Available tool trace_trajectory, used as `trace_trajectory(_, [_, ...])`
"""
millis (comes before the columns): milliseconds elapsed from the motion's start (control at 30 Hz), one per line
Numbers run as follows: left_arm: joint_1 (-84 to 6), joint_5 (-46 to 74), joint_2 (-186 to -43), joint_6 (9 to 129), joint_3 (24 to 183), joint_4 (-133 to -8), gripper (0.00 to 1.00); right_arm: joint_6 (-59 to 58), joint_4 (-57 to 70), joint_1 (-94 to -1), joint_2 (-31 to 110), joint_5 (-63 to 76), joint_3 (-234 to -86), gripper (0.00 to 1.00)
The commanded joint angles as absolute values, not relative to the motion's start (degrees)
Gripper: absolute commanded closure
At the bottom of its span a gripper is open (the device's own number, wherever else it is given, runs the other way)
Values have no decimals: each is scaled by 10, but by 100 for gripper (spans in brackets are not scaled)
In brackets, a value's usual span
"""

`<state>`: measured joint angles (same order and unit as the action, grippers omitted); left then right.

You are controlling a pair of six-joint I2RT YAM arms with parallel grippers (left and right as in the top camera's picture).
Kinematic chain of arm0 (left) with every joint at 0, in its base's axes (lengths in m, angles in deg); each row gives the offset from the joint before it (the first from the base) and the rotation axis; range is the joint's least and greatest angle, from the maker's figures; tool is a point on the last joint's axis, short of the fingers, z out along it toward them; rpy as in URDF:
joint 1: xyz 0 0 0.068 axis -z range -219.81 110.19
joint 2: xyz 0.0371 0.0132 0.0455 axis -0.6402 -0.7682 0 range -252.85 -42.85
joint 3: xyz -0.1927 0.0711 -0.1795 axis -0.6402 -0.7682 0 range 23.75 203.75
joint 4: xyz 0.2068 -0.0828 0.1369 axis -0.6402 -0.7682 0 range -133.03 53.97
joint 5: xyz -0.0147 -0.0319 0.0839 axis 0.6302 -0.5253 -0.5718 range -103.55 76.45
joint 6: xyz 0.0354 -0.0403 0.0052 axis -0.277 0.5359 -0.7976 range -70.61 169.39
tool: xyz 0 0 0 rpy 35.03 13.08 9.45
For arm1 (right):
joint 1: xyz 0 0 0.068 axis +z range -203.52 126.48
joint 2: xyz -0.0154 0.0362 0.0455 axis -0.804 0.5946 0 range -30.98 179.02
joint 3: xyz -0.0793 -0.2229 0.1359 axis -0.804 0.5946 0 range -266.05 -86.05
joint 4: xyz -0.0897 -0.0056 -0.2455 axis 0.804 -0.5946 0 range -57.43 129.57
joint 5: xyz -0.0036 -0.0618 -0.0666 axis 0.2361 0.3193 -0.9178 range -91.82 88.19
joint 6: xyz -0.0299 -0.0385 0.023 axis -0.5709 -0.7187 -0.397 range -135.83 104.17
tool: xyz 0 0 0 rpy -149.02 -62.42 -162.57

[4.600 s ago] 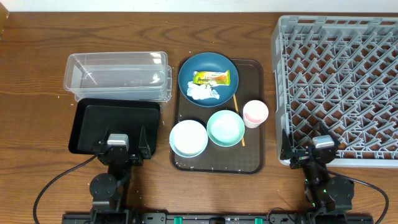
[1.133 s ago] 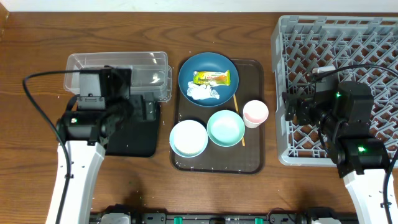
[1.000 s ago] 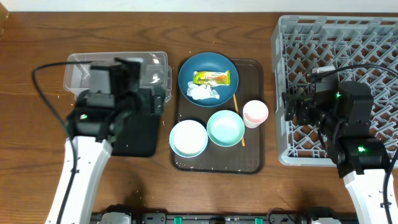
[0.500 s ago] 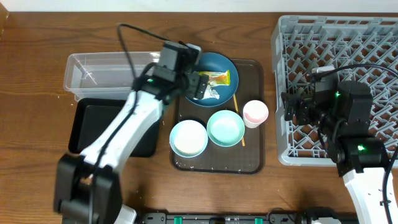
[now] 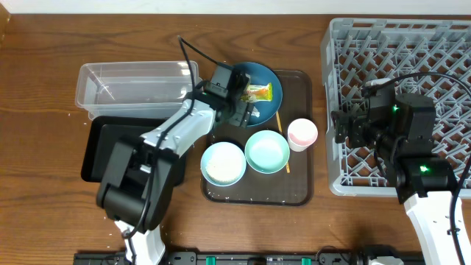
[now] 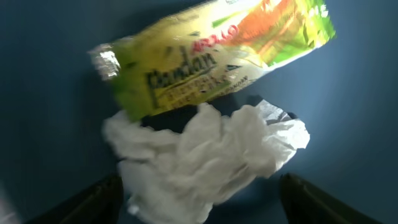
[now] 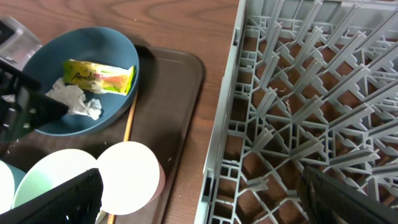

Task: Sort waste into correct bins and load items into the dishwasher rack
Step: 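Grasp the white tissue on the blue plate with the left gripper, then carry the tissue left and drop it into the clear bin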

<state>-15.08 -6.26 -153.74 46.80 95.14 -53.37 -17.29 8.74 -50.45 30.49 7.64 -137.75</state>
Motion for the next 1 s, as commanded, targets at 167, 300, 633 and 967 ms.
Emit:
trace_trajectory(167, [-137,-66,-1570,464,962,-526,54,-165,86,-517,305,81,-1389,1])
trace_trajectory(300, [-137,-66,-1562,464,962,-526,76,-165,87,-517,305,81,-1389,1])
trace_trajectory(633, [-139,-122,-1439,464,962,-547,81,-165,87,-517,305,81,-1389,1])
trace_trajectory(967, [-215,-218,-1341,464,962,-568,80,-165,88,-517,305,78,-1389,1])
